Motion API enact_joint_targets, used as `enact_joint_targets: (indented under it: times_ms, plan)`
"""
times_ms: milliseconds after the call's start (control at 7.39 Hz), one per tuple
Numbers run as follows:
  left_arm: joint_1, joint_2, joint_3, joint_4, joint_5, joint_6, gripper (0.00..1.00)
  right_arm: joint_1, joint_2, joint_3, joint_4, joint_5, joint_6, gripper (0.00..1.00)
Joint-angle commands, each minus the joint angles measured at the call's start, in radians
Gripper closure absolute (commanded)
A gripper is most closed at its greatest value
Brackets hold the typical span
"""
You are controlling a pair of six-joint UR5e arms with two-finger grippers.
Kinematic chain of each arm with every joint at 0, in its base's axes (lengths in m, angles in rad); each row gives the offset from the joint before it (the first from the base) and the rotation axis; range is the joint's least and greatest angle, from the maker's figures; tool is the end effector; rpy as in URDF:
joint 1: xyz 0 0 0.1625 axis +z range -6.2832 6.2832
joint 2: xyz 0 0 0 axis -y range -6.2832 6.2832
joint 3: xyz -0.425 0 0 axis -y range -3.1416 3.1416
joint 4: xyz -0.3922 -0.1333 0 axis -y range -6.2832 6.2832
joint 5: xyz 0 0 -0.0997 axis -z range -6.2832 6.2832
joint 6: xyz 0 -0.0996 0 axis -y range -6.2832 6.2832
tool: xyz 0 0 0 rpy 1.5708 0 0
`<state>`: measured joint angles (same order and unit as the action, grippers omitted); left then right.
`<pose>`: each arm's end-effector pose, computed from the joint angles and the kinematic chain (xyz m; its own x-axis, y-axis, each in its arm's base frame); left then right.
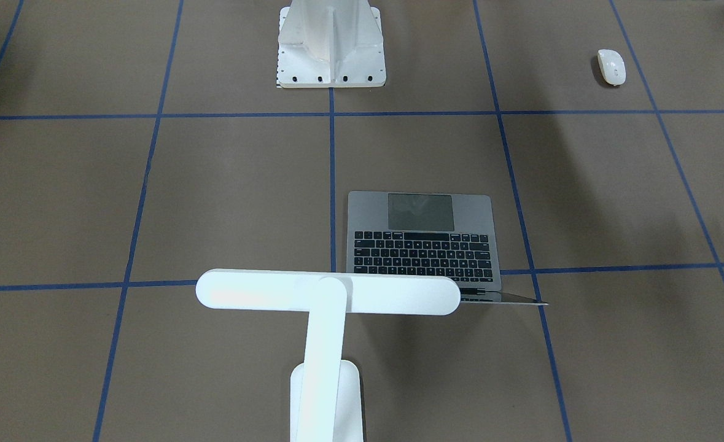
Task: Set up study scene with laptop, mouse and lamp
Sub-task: 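Grasp the dark grey mouse pad with the right gripper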
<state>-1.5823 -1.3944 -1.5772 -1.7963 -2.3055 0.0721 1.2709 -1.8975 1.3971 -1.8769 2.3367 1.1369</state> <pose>-0.0713 -0.4148 0.7155 0.7413 0.1005 -0.6636 -0.0420 0.9937 0.1036 -0.0050 -0.2338 0.8748 0.5371 0.7113 -0.4533 -0.6730 0.0374 -0.7387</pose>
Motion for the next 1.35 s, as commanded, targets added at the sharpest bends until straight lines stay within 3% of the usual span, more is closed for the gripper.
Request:
enact_joint_targets:
  times_ms: [0,135,406,947,1217]
  plan:
    - [-0.001,-0.002,0.000,0.000,0.000,0.000,0.00,-0.002,0.000,0.023,0.002,0.001,-0.040,0.91]
    - [-0.001,-0.002,0.000,0.000,0.000,0.000,0.00,-0.001,0.000,0.043,0.001,0.010,-0.039,1.00]
    - [-0.001,-0.002,0.000,0.000,-0.002,0.000,0.00,0.001,-0.003,0.107,-0.011,0.013,-0.037,1.00]
    - [-0.001,0.000,0.002,0.003,-0.003,0.000,0.00,0.001,0.011,0.327,-0.008,0.006,-0.019,1.00]
    - [-0.002,-0.002,0.003,0.006,-0.002,0.000,0.00,-0.001,0.115,0.350,0.001,0.013,0.129,1.00]
